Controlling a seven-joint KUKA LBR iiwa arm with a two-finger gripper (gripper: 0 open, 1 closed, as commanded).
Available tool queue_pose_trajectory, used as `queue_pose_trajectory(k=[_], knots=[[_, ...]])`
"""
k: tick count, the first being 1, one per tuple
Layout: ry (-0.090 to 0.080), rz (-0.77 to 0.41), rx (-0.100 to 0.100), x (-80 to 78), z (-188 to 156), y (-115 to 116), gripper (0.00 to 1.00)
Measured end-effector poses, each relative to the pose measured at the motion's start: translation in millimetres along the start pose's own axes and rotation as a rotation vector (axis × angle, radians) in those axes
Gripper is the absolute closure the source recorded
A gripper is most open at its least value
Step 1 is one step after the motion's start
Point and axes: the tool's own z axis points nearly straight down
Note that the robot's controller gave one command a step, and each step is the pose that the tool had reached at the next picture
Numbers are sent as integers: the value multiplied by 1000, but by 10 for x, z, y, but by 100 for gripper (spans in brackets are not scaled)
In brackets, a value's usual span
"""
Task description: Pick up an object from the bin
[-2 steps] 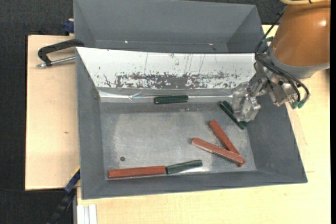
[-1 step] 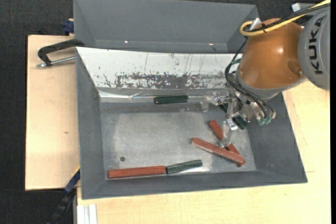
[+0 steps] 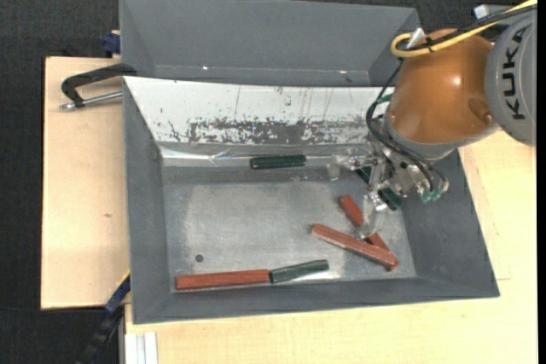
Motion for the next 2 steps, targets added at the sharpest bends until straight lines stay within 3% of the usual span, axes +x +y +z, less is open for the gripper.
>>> queue_pose_trajectory(k=[1, 2], knots=[[-6, -1, 2, 73, 542, -154, 0], [2, -8, -1, 274, 911, -67, 100]])
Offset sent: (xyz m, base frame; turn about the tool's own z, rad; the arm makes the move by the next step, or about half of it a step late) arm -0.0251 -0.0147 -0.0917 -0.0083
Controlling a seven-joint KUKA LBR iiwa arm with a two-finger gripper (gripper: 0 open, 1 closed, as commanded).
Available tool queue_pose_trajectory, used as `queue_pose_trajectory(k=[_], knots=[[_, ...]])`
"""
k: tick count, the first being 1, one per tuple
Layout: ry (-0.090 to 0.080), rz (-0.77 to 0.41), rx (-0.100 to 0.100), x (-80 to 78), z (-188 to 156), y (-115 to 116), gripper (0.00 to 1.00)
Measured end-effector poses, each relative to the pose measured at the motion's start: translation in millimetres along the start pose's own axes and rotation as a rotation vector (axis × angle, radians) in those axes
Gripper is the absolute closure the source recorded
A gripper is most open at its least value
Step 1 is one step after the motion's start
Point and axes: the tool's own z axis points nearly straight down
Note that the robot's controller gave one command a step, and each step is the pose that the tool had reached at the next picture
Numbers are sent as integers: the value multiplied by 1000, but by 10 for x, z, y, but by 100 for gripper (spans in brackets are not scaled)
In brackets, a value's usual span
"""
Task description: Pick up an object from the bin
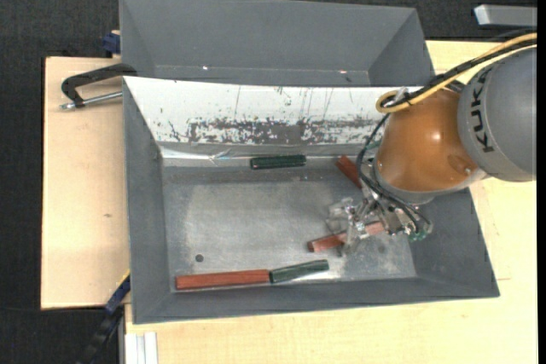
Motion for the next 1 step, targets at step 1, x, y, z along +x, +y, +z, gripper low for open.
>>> queue_pose_trajectory(k=[1], knots=[[0, 0, 0, 0, 0, 0, 100]])
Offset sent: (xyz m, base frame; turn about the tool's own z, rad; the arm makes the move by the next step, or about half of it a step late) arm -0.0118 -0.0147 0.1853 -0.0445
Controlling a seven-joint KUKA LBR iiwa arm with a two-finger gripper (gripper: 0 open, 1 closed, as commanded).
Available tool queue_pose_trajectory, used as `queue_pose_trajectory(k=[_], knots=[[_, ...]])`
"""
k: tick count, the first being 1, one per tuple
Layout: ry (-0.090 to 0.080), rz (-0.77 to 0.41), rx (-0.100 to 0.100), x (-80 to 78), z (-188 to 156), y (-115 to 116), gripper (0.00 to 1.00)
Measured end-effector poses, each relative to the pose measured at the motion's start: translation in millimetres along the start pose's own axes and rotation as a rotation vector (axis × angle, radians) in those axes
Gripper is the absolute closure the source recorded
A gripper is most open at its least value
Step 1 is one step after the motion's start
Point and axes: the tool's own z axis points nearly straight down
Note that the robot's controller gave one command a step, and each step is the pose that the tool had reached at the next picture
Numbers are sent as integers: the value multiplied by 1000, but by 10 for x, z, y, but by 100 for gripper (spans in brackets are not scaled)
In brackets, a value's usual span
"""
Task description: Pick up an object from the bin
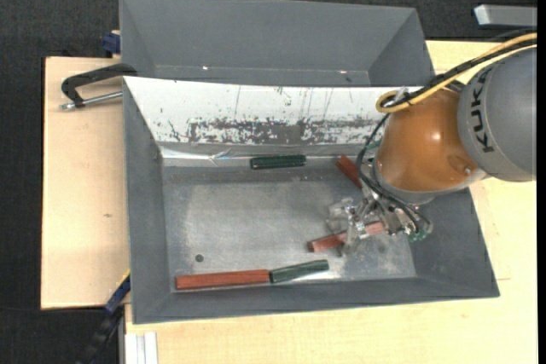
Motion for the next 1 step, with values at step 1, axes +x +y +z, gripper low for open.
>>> queue_pose_trajectory(k=[1], knots=[[-11, -43, 6, 125, -1901, -113, 100]])
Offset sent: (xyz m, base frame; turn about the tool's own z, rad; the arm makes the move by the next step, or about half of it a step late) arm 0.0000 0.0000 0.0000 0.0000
